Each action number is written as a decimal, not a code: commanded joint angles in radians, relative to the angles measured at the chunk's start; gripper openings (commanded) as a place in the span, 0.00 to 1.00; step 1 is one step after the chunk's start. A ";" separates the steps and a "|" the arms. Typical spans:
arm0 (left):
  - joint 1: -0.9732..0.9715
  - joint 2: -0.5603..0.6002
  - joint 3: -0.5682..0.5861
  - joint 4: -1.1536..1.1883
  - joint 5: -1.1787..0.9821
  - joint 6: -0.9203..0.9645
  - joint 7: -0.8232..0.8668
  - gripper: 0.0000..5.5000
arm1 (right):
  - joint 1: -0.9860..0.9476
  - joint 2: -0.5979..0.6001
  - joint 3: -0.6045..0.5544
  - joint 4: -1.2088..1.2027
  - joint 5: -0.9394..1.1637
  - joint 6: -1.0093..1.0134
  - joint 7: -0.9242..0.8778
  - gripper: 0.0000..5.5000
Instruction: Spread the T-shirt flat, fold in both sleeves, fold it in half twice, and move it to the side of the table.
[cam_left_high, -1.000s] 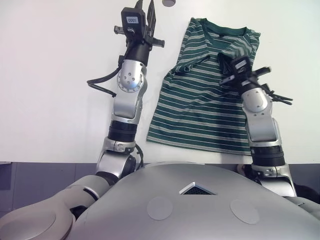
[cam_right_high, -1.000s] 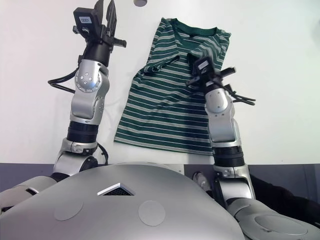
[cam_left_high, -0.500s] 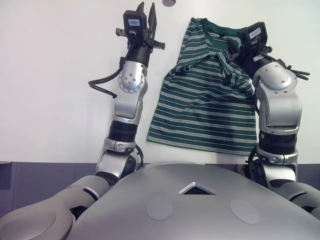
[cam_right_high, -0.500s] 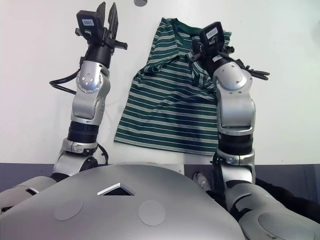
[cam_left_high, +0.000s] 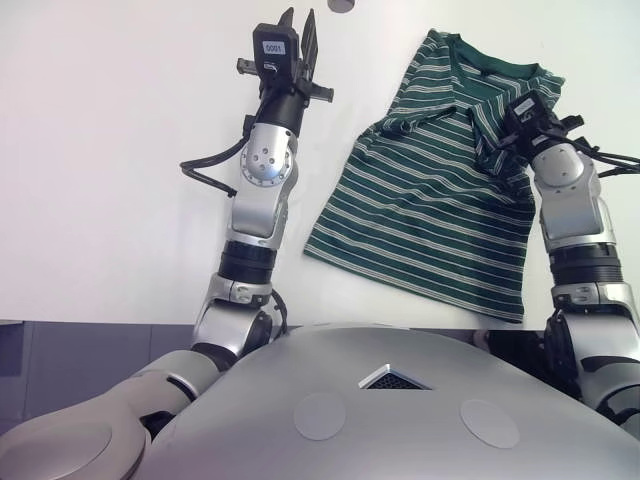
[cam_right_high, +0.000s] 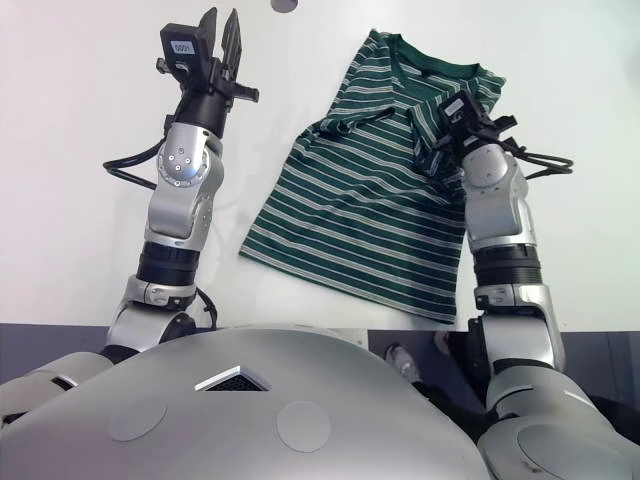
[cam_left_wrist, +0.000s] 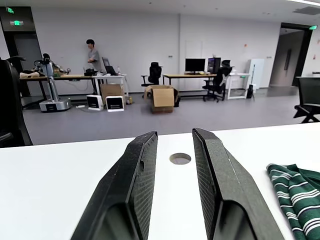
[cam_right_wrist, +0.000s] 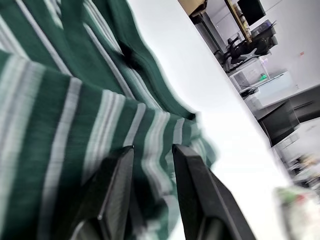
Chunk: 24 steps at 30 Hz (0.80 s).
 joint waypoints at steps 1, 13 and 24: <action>-0.005 -0.021 -0.015 -0.001 0.010 -0.001 -0.017 0.23 | -0.051 -0.003 0.024 -0.074 -0.012 -0.159 0.000 0.26; -0.592 -0.026 -0.394 0.885 0.319 -0.077 -0.435 0.23 | -0.197 0.162 -0.286 -0.068 0.120 -0.041 -0.356 0.26; -0.567 0.048 -0.144 1.294 0.245 0.084 -0.116 0.23 | -0.165 0.219 -0.238 -0.133 0.107 -0.016 -0.340 0.26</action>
